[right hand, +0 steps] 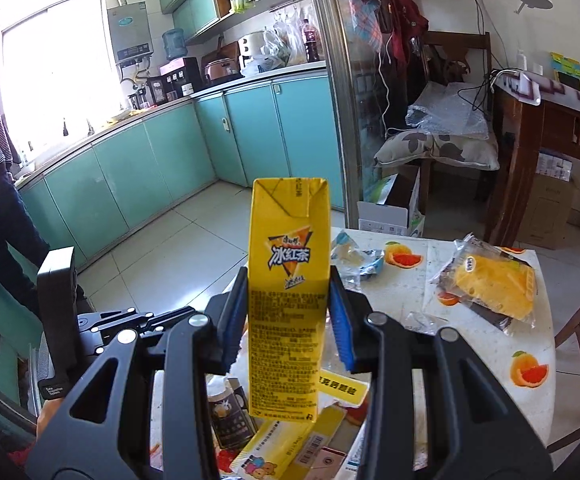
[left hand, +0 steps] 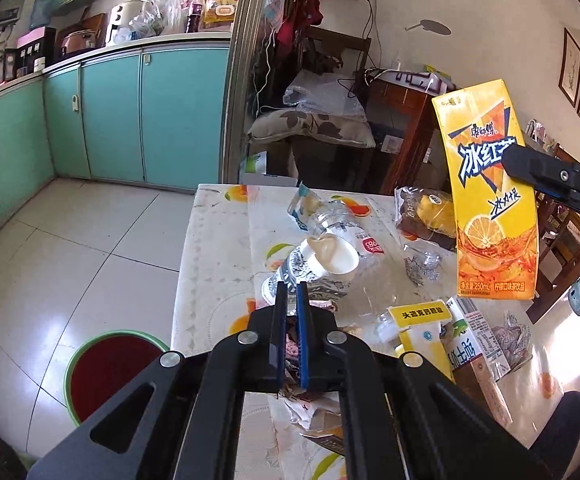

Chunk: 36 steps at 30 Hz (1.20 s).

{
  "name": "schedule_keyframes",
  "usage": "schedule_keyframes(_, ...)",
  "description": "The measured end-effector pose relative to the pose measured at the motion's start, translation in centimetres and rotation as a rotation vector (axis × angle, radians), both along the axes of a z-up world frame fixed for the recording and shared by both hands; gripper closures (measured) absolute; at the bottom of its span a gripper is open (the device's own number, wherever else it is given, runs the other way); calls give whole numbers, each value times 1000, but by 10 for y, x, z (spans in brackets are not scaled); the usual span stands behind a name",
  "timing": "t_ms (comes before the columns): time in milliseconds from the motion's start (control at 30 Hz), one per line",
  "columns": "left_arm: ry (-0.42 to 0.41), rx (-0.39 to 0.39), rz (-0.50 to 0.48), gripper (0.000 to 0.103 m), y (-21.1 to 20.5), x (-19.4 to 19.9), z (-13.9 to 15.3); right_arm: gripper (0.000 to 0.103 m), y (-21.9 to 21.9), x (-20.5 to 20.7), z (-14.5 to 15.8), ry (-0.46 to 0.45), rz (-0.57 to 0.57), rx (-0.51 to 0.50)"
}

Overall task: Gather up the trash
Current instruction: 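Carry the carton and wrapper in both grippers over the red bin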

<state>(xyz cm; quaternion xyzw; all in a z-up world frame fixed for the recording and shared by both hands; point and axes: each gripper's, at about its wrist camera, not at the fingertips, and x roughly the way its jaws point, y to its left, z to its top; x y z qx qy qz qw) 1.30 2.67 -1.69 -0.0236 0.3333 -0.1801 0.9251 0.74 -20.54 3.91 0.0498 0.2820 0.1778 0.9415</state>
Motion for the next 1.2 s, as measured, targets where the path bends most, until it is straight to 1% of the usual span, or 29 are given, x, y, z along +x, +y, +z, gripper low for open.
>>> schedule_keyframes(233,-16,-27,88,100,47,-1,1,66,40,11,-12,56,81,37)
schedule_keyframes(433,22,-58,171,100,90,4,-13,66,76,21,-22,86,137,37)
schedule_keyframes(667,57,-65,260,100,130,10,-33,66,119,38,-37,152,212,37)
schedule_keyframes(767,91,-40,317,100,146,18,-51,66,138,51,-50,216,236,52)
schedule_keyframes(900,165,-48,380,100,169,32,-78,66,158,73,-73,339,254,127)
schedule_keyframes(1033,206,-36,435,100,187,41,-95,65,179,93,-99,442,254,155)
schedule_keyframes(1100,218,-47,448,100,192,45,-99,65,190,102,-109,476,253,149)
schedule_keyframes(1200,231,-53,459,100,196,51,-103,65,203,110,-117,499,257,143)
